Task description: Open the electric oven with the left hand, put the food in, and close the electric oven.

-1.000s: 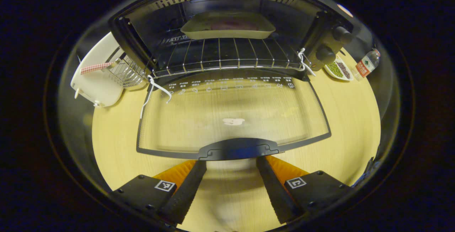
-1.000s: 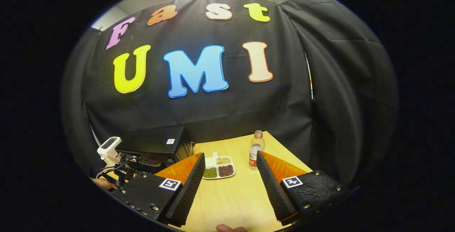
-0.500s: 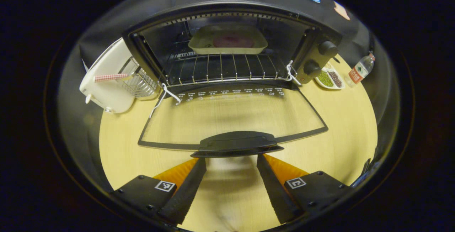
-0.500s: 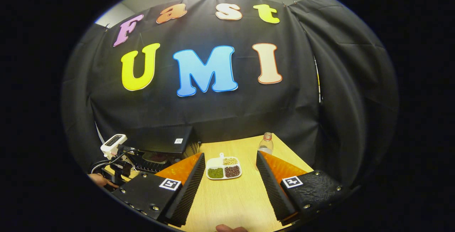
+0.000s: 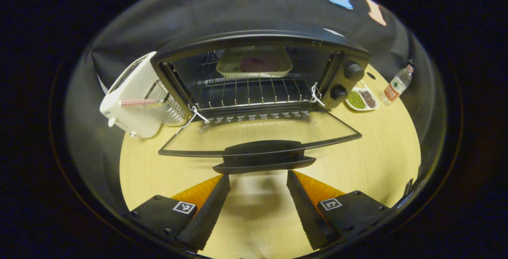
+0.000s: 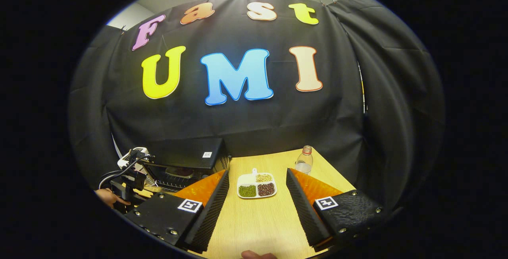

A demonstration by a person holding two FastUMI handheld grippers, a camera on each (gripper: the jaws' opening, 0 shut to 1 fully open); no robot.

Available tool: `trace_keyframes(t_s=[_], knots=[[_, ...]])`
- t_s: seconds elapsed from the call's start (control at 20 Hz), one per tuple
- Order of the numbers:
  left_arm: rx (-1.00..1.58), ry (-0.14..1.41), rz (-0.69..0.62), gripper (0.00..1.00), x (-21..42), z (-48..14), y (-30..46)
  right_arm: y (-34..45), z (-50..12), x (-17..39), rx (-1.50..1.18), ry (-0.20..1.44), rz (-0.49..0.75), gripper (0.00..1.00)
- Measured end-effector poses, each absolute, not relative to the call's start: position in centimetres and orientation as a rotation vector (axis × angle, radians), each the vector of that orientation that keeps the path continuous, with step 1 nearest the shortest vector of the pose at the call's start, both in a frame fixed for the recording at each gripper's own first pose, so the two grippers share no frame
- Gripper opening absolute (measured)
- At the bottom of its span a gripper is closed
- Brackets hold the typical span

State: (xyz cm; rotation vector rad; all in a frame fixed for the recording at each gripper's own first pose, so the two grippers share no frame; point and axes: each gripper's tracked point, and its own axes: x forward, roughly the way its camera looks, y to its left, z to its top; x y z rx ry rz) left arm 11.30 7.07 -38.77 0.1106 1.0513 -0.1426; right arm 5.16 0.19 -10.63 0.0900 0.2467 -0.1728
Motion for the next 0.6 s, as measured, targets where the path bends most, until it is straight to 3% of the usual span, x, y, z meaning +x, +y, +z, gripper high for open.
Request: trace_keyframes(t_s=[0.6], knots=[[0.132,0.968,-0.148,1.00,13.1,-36.4,6.9,0.1,-11.0,4.6,0.090,0.252,-0.175,0.88]])
